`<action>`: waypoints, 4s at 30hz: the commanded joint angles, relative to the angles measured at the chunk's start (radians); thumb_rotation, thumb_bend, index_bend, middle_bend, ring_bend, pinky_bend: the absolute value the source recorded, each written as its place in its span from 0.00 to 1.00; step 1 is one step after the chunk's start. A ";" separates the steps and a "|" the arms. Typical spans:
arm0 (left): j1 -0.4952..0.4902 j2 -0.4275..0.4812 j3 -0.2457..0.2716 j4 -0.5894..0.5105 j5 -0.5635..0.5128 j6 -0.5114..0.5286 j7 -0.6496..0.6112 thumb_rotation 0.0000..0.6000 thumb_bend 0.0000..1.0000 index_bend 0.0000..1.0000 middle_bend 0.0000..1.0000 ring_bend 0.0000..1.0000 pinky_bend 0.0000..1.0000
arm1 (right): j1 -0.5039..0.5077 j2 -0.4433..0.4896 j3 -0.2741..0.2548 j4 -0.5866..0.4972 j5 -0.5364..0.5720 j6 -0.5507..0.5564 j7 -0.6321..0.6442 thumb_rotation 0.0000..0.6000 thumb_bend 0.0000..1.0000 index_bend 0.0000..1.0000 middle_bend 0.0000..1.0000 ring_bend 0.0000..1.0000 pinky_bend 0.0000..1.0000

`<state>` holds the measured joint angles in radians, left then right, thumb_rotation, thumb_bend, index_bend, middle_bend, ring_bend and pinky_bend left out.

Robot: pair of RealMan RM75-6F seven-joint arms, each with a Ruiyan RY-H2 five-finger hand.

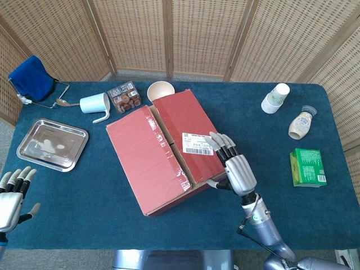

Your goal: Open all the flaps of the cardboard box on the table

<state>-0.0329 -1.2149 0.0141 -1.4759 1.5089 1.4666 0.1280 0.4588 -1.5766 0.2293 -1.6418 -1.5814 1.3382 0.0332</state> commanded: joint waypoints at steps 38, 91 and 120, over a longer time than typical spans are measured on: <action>-0.001 -0.001 0.003 -0.002 -0.001 0.000 0.003 1.00 0.13 0.04 0.00 0.00 0.00 | 0.021 0.044 0.104 -0.004 0.023 0.147 -0.023 1.00 0.15 0.00 0.00 0.00 0.00; 0.000 0.025 0.001 -0.035 0.008 0.016 -0.025 1.00 0.13 0.04 0.00 0.00 0.00 | 0.040 0.220 -0.033 0.139 -0.082 0.158 -0.296 1.00 0.10 0.00 0.00 0.00 0.00; -0.180 0.214 -0.104 -0.200 0.123 -0.052 -0.072 1.00 0.13 0.10 0.00 0.00 0.00 | -0.290 0.458 -0.197 0.022 0.005 0.297 -0.049 1.00 0.04 0.00 0.00 0.00 0.00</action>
<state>-0.1814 -1.0298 -0.0734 -1.6494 1.6113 1.4421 0.0664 0.1805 -1.1217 0.0390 -1.6157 -1.5822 1.6261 -0.0258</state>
